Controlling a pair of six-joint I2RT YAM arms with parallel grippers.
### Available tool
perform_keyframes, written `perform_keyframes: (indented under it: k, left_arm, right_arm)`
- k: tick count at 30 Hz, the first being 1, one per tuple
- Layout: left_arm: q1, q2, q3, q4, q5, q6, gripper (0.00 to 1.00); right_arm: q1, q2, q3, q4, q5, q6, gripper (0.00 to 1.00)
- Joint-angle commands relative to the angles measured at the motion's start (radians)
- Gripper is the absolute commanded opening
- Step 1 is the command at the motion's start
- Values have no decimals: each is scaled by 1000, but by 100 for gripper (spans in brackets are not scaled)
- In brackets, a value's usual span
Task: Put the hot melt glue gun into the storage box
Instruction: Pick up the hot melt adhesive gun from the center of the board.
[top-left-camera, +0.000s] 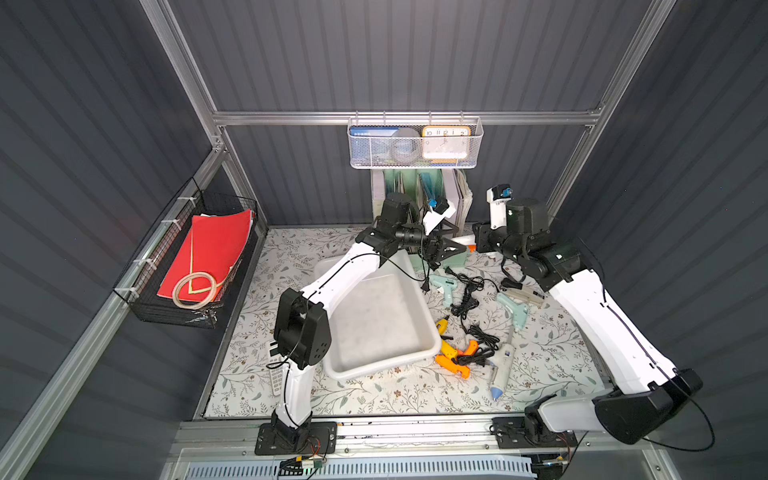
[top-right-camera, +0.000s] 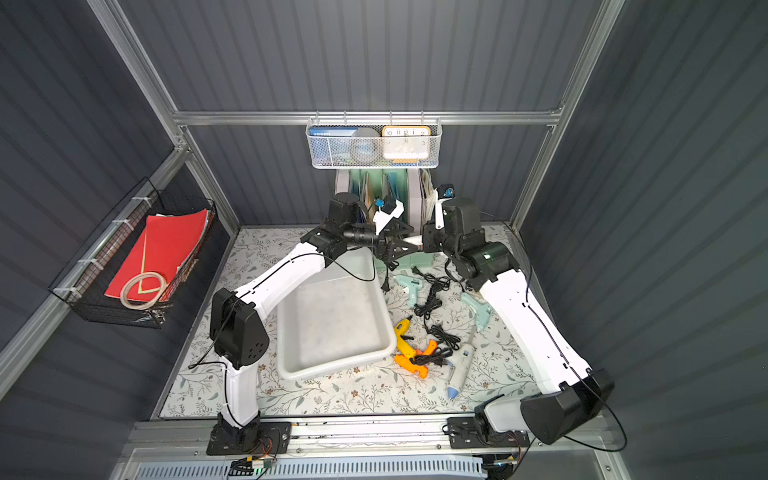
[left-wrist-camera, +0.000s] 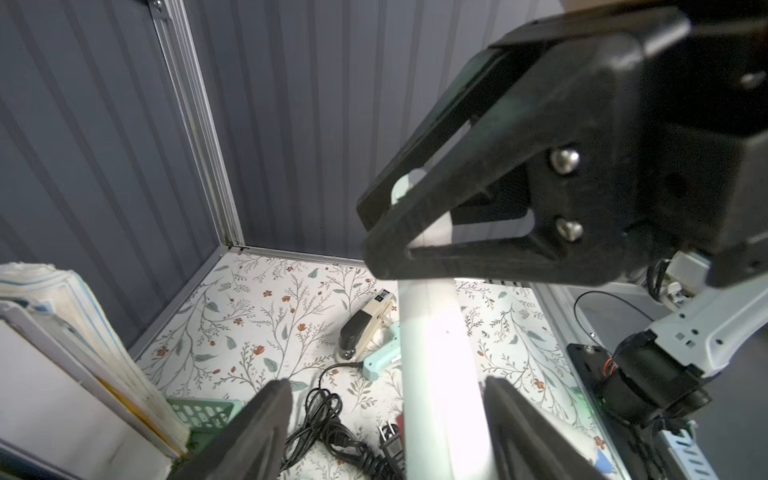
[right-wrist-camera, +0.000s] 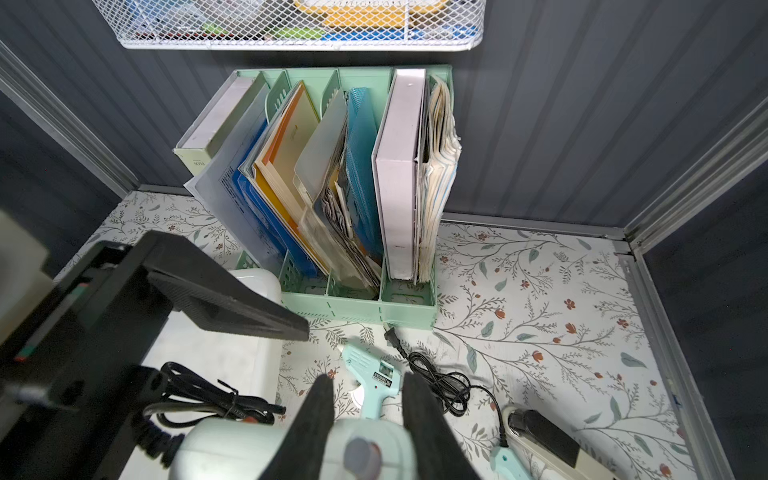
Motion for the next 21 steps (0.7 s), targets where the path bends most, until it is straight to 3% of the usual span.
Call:
perform_keyframes:
  k: [1,5,12,13,15,19,21]
  left_arm:
    - [3,-5,-1,51,-7,-27,58]
    - [3,-18,-24,73,-30,-45,33]
    - [3,-74,-87,92,-72,-72,0]
    - [3,-90,-101,110,-92,-84,0]
    - [3,-126,-132,147,-143,-110,0]
    - [4,-229,-222,247,-263,-182,0]
    - [6,-281,-264,277,-323,-207,0]
  right_arm:
    - [9,2,-6,49,19,-11,0]
    - [10,3,-12,51,28,-12,0]
    - [12,0,-16,57,28,-14,0]
    - [11,-2,-16,56,25,-14,5]
    - [12,-11,-17,59,25,-13,38]
    - [12,-44,-48,83,62,-3,88]
    - [11,-68,-75,107,92,7,99]
